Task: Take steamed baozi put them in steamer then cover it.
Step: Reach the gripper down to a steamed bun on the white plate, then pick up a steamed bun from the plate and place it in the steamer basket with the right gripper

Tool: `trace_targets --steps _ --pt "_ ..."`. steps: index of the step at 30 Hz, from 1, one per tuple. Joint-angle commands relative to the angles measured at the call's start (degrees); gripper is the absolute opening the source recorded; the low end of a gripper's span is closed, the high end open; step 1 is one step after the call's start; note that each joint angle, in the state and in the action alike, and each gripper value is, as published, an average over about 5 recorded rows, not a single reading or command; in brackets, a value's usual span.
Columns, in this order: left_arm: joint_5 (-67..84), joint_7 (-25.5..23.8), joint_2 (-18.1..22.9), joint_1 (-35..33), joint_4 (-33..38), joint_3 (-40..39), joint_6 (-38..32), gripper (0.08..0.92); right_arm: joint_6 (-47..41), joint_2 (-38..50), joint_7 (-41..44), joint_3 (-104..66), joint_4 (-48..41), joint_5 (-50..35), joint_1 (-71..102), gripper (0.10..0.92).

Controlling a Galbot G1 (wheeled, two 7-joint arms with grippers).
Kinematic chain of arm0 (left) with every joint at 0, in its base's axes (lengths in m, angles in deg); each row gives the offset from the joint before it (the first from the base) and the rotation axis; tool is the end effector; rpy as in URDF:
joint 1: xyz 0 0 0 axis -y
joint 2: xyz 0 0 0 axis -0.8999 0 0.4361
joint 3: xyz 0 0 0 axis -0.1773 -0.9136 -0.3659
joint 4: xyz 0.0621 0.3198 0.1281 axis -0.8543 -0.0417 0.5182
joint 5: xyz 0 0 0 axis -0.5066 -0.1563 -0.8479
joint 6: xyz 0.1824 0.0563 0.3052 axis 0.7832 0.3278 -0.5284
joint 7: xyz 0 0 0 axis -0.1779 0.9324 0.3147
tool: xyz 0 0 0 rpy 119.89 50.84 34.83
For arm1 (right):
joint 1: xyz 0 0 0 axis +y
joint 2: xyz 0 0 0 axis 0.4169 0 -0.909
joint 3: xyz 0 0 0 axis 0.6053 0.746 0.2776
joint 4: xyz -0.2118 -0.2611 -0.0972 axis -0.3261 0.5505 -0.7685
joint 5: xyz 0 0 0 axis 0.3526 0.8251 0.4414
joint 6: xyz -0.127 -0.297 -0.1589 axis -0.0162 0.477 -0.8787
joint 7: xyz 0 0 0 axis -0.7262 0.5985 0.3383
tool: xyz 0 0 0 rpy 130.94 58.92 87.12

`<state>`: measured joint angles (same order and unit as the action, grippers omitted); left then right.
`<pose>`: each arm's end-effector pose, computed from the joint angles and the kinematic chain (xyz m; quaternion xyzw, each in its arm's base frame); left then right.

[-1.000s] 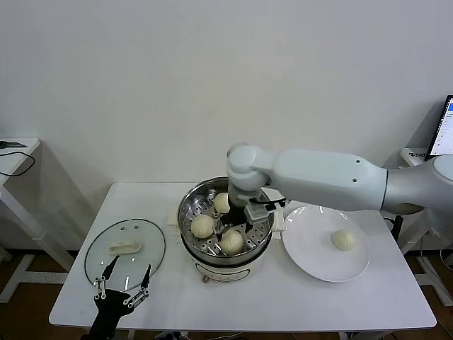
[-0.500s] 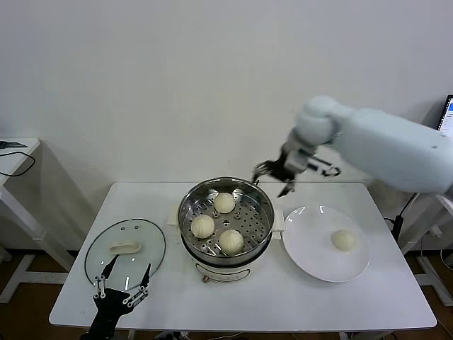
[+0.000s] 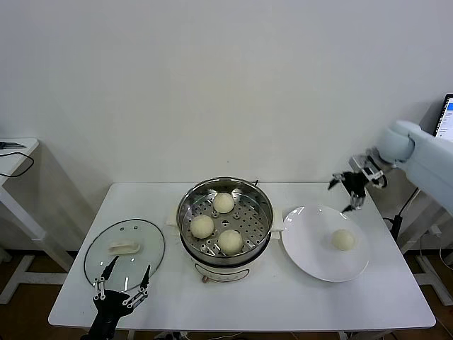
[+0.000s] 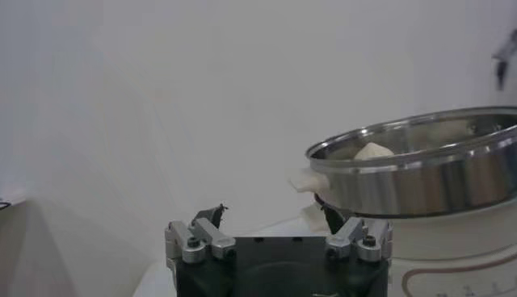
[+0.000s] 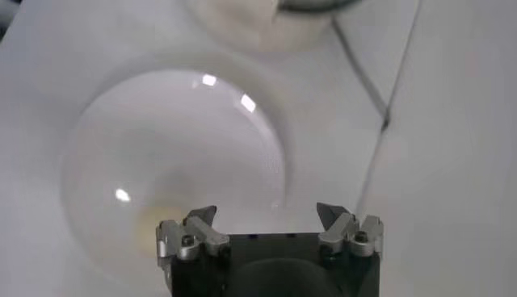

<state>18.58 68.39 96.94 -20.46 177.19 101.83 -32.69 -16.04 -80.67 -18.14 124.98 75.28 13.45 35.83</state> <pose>0.1035 0.0806 -0.3296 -0.0710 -0.9892 -0.1272 0.0140 0.5658 -0.2329 -0.1159 0.5383 -0.5289 0.5451 0.3653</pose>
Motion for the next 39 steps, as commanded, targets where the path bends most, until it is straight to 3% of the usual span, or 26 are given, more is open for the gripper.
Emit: trace_targets --steps 1,22,30,39 --pt "0.0 0.1 0.0 0.0 -0.3 0.1 0.1 0.823 -4.8 1.3 -0.9 -4.7 -6.1 0.7 13.1 0.823" --pt "0.0 0.2 0.4 -0.6 -0.3 0.3 -0.2 0.823 -4.3 -4.7 -3.7 -7.1 -11.0 3.9 15.7 0.820" --pt "-0.1 0.2 0.6 -0.8 0.1 0.3 -0.1 0.823 -3.6 -4.7 -3.3 -5.8 -9.9 3.6 13.4 0.722" --pt "-0.2 0.2 0.1 -0.6 0.3 -0.3 0.1 0.823 -3.3 -5.6 8.1 0.8 -4.7 1.2 -2.9 0.679"
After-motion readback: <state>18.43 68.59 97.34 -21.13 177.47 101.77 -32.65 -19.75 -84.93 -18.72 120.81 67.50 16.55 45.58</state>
